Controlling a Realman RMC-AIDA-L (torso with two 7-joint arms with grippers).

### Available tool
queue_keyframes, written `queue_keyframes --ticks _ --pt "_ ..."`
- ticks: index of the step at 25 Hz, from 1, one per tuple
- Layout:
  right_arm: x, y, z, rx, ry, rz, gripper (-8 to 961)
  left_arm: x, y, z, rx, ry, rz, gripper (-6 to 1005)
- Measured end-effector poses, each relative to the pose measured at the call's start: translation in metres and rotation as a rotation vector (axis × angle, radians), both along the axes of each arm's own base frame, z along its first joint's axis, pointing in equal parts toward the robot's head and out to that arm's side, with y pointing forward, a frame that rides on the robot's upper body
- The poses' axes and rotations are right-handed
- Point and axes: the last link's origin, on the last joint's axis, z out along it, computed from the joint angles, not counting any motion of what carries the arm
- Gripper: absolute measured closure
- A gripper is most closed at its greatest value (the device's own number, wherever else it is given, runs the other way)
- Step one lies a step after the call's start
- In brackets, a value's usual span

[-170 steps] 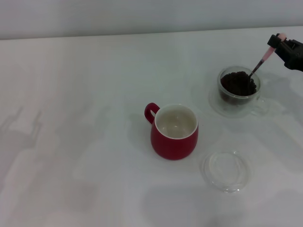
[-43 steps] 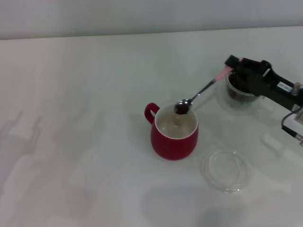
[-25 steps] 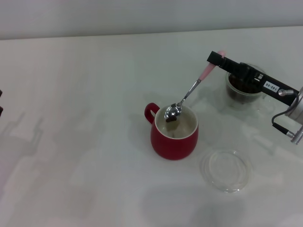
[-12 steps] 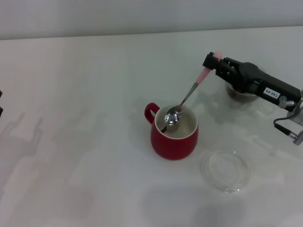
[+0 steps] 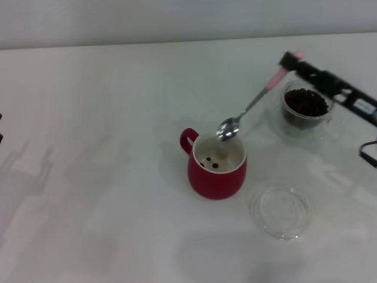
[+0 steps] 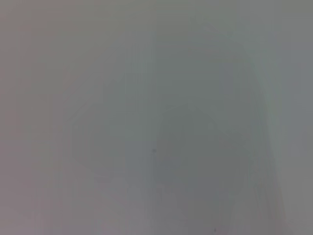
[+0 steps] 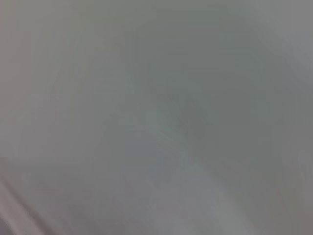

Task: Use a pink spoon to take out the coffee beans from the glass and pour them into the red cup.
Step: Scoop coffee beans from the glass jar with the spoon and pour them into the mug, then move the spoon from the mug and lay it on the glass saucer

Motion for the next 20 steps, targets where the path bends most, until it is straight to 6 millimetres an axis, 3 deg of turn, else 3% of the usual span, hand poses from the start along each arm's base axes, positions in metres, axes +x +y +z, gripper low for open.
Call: queue_keyframes --ticks 9,20 --pt "0.033 -0.033 0.028 0.009 0.052 -0.110 802 -0.001 0.001 0.002 0.008 0.002 0.003 521" --pt "0.059 -0.067 0.020 -0.031 -0.045 -0.178 802 0.000 0.004 0.003 0.012 0.005 -0.002 522"
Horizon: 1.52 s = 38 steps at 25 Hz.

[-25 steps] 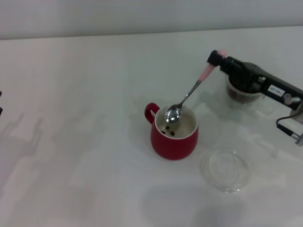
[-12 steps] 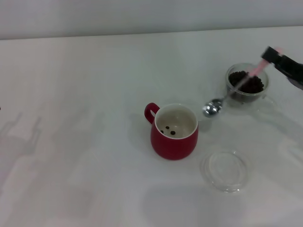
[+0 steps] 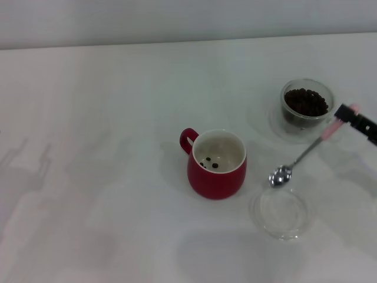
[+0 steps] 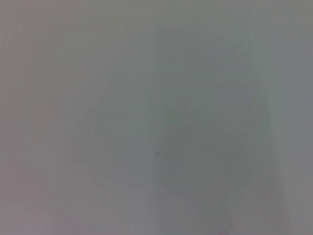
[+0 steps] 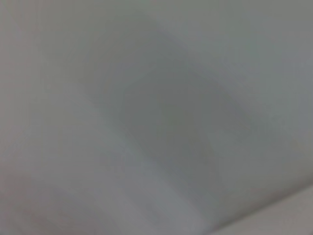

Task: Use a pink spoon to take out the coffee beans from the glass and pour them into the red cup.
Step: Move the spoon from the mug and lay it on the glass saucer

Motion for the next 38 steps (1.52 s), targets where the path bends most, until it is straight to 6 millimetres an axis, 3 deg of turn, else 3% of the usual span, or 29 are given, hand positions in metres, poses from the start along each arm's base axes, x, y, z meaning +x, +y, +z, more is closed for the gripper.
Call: queue_keyframes --ticks 8,28,38 --pt "0.008 -0.006 -0.015 -0.084 -0.062 -0.030 801 0.002 0.005 0.000 -0.003 0.006 -0.003 523" --pt "0.025 -0.012 -0.017 -0.164 -0.073 -0.145 801 0.004 0.013 0.000 -0.004 0.010 -0.003 525" --pt "0.020 -0.010 -0.025 -0.192 -0.052 -0.143 801 0.006 0.020 -0.002 -0.014 0.017 -0.003 525"
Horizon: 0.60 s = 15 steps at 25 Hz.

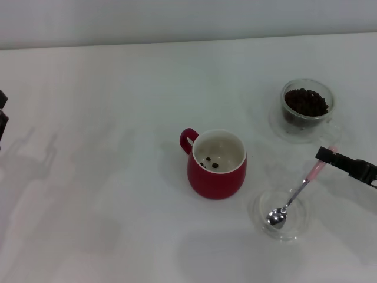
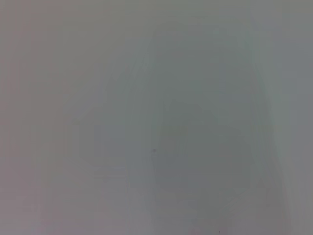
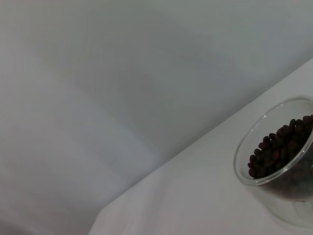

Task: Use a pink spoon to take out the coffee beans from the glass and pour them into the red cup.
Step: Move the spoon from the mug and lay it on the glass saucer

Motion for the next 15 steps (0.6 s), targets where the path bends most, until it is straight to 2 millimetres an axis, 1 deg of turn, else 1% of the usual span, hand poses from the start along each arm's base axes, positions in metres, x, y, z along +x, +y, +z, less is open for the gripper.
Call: queue_keyframes --ticks 15 --pt "0.0024 0.0032 -0.0042 -0.005 -0.017 -0.024 801 -0.0009 0.0054 -0.0015 -0.008 0.009 0.018 527"
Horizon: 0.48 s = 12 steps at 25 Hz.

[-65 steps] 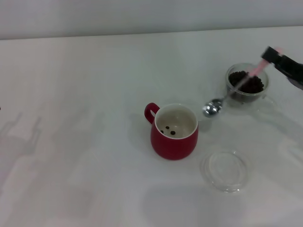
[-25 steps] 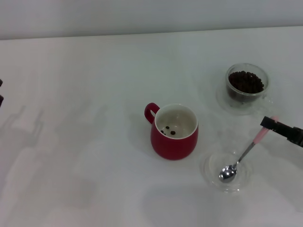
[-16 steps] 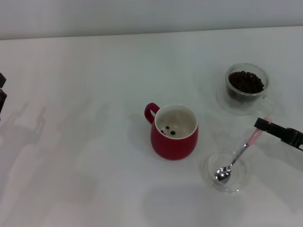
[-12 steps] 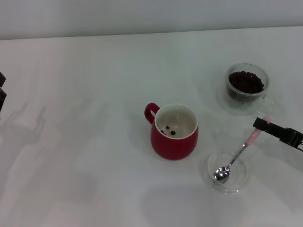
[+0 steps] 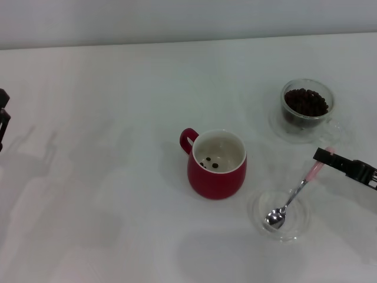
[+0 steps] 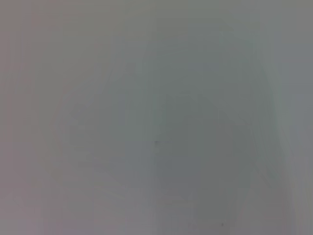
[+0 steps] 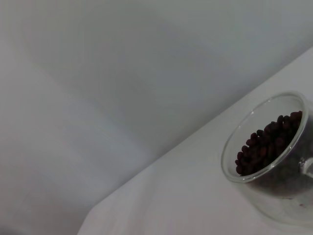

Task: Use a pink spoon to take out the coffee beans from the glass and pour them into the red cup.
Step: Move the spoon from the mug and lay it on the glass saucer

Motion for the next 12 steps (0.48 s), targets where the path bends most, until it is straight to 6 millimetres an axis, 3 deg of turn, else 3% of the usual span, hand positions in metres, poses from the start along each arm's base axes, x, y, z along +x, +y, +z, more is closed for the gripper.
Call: queue_keyframes --ticks 12 --pt "0.0051 0.0026 -0.0001 0.011 -0.014 -0.036 761 -0.0018 0.0028 0.0036 0.010 0.012 0.006 528"
